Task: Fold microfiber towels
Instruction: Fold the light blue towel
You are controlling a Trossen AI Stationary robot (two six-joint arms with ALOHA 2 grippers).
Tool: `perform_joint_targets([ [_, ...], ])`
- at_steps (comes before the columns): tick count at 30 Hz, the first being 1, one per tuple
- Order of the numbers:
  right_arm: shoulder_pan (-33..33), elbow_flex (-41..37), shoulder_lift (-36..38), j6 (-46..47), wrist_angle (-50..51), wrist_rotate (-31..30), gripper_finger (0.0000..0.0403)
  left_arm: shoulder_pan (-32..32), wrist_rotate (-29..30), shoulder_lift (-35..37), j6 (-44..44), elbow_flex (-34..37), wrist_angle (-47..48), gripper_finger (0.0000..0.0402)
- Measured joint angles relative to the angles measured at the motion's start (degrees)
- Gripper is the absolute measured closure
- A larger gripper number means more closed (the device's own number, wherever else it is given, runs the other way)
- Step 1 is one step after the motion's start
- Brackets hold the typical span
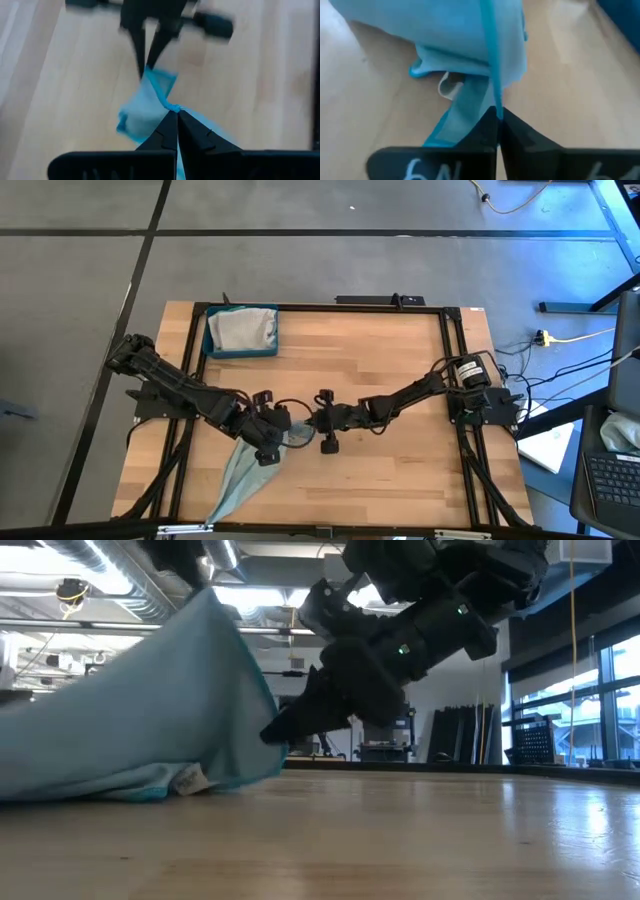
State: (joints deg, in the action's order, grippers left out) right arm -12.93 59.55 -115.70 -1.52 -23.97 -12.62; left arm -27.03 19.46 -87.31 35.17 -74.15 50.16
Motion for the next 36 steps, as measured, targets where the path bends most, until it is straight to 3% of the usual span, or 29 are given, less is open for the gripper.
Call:
perform_joint_targets([
  [9, 4.8, 3.1, 6.1, -23.7, 0.2, -11.5, 0.0394, -0.6, 2.2, 0.0, 12.4, 0.0, 24.9, 0.0401],
  [17, 11.2, 10.1, 8.0, -39.5, 3.0, -11.6, 0.0398, 0.2, 8.5, 0.0, 17.3, -4.2, 40.1, 0.0401],
  [24, 13.0, 17.5, 8.3, -41.1, 14.2, -11.4, 0.0393, 0.4, 13.6, 1.3, 16.8, -7.9, 37.3, 0.0401],
  [28, 12.7, 19.5, 9.7, -41.2, 20.1, -11.3, 0.0398, -0.7, 15.2, 1.4, 15.7, -6.3, 29.4, 0.0399],
  [36, 10.6, 19.5, 18.1, -44.4, 26.5, -11.7, 0.0399, -3.9, 17.2, 1.3, 18.7, -0.9, 24.3, 0.0328],
])
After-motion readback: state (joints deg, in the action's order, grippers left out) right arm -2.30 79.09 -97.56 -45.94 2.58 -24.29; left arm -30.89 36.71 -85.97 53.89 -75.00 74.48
